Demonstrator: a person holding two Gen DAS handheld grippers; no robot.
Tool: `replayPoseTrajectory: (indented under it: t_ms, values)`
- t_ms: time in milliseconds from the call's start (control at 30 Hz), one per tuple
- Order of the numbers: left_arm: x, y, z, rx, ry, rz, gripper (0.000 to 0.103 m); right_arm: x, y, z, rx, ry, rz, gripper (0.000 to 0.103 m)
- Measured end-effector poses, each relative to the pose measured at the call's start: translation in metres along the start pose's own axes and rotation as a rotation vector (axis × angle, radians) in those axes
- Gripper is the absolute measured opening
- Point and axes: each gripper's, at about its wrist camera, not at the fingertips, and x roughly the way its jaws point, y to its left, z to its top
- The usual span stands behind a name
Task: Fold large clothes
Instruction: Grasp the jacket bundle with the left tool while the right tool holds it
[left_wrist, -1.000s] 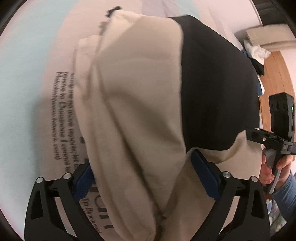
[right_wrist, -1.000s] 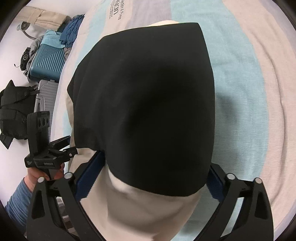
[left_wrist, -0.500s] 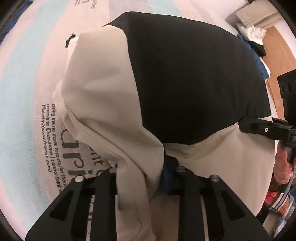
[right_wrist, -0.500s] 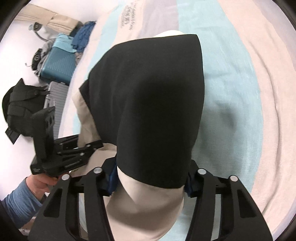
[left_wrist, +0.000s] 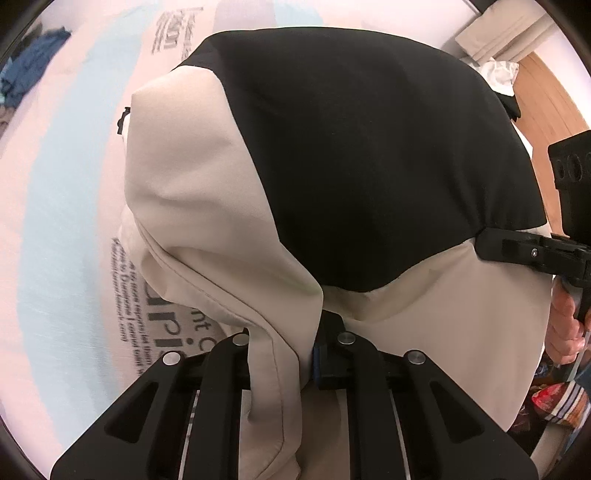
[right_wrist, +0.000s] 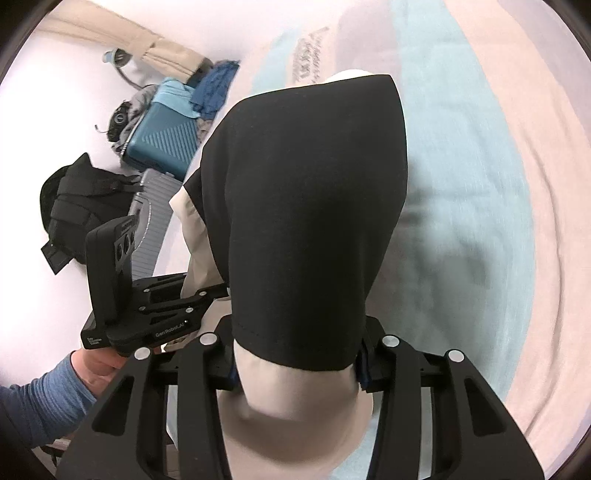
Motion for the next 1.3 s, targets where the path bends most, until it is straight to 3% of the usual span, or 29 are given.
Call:
replayPoseTrajectory:
  t_ms: [367,567,800,1033,1133,1300]
  values:
    - [-0.098,0.014,0.000,-0.053,-0.110,0.081,0.012,-0.023,0.094,0.045,-0.173,-0.040,0.034,0.041]
    - [-0.170,0.063,-0.021,-0.128,-0.176,0.154,0.011,0.000,0.173,0.063,-0.262,-0.023,0.092,0.041]
    - [-0.251,0.153,-0.061,-0.219,-0.193,0.297,0.011,0.058,0.279,0.073,-0.379,0.038,0.202,0.041]
    - [-0.249,0.243,-0.113,-0.329,-0.148,0.376,0.011,0.167,0.348,0.080,-0.448,0.155,0.235,0.041]
    - [-0.230,0.283,-0.138,-0.375,-0.121,0.369,0.012,0.214,0.362,0.071,-0.466,0.205,0.207,0.041]
    - [-0.182,0.316,-0.164,-0.451,-0.090,0.328,0.012,0.270,0.360,0.059,-0.486,0.256,0.105,0.041]
